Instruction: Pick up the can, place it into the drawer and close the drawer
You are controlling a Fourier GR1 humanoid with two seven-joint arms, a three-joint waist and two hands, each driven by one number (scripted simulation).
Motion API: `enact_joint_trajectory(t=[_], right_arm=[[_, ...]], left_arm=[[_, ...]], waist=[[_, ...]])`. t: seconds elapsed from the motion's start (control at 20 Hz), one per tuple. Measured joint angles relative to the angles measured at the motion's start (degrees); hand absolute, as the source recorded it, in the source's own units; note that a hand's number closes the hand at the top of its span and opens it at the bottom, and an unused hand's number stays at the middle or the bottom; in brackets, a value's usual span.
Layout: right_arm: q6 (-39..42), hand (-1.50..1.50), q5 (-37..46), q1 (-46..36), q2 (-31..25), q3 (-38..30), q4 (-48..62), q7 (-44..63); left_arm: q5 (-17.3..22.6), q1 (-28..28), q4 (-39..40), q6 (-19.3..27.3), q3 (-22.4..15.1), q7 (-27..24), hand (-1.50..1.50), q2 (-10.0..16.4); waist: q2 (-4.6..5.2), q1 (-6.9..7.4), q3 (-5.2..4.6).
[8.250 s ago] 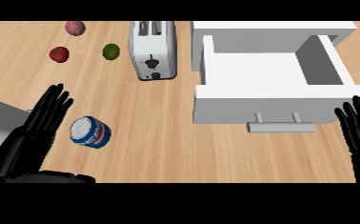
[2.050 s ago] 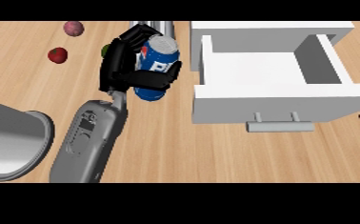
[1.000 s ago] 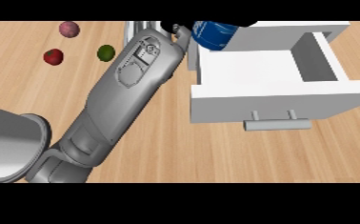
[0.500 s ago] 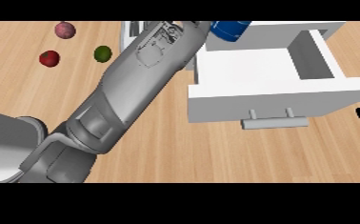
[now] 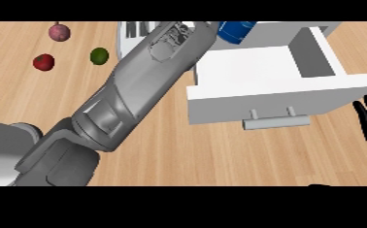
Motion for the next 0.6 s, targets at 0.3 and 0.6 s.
enact_joint_trajectory(t=[0.3, 0.6], right_arm=[[0.64, -1.50, -0.17, 0.18, -0.35, -0.20, 0.20, -0.68], [-0.05, -1.50, 0.19, -2.40, -0.61, -0.19, 1.79, -0.40]], left_arm=[[2.83, -0.41, 3.30, 2.18, -3.66, -3.07, 1.50, -0.01], [4.86, 0.52, 5.32, 3.29, -7.47, -5.43, 1.50, 0.00]], waist=[[0.22, -1.02, 0.02], [0.48, -1.54, 0.04]])
